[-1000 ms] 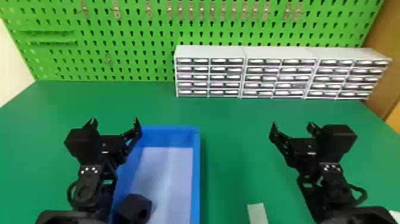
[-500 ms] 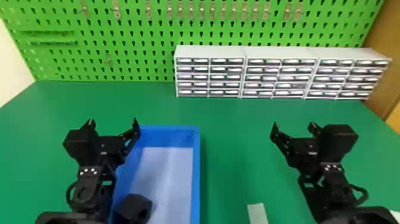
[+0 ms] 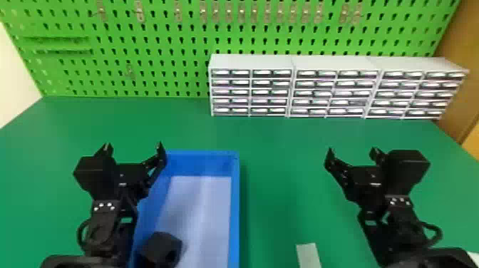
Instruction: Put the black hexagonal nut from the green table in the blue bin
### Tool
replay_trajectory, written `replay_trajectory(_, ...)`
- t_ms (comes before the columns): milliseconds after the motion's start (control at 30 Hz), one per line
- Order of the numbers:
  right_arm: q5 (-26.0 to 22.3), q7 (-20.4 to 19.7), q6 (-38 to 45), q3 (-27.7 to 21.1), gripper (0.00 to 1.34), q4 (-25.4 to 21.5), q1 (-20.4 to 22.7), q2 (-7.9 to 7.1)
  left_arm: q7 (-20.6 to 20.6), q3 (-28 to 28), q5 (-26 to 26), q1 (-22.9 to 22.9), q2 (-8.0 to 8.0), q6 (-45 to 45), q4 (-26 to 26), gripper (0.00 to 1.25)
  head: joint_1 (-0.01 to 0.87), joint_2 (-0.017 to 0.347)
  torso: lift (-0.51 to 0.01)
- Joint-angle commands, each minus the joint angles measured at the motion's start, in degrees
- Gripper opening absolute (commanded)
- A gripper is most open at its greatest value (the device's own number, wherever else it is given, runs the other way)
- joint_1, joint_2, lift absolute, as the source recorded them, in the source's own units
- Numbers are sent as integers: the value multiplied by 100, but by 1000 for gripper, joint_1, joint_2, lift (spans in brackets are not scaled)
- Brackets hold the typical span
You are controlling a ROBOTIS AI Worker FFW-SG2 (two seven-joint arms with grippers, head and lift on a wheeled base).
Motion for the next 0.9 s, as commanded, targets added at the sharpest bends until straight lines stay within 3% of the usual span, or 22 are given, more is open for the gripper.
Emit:
replay_trajectory(0,0,0,14,6,1066,-8,0,0,0,0,-2,-5,-15,0,-3,1101,657,57,-95)
replay_trajectory(867,18,0,40,-20,1065,-8,18,8,0,9,-2,13,-15,0,-3,1101,657,57,-95)
